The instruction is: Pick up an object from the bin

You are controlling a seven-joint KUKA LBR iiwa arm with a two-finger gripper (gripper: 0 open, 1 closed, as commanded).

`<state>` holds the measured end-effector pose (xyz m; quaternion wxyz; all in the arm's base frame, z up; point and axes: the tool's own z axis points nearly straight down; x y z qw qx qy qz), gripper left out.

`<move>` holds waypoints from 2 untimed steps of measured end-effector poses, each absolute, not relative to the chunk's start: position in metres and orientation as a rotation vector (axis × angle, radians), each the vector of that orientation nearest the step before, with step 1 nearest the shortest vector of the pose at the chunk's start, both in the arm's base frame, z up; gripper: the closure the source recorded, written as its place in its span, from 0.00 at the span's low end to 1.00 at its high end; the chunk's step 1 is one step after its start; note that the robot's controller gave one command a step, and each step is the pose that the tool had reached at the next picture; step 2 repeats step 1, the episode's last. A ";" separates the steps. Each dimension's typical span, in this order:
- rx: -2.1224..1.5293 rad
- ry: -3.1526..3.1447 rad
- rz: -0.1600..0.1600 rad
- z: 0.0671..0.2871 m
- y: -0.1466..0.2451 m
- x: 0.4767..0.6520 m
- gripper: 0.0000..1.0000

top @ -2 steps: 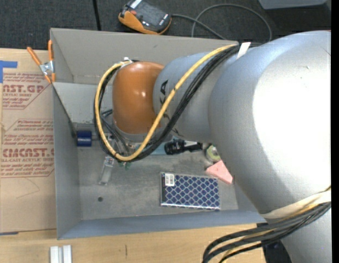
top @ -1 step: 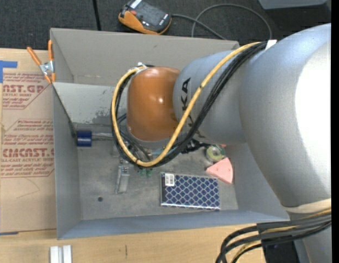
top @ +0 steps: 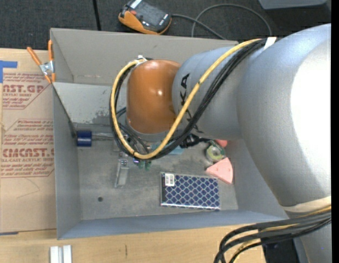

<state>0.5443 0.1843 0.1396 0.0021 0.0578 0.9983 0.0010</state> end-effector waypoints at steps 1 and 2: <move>-0.141 3.133 0.008 0.131 0.186 0.557 0.00; -0.141 3.133 0.008 0.131 0.186 0.557 0.00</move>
Offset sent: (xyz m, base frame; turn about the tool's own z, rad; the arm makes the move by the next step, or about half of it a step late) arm 0.0435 -0.0308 -0.0696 0.0350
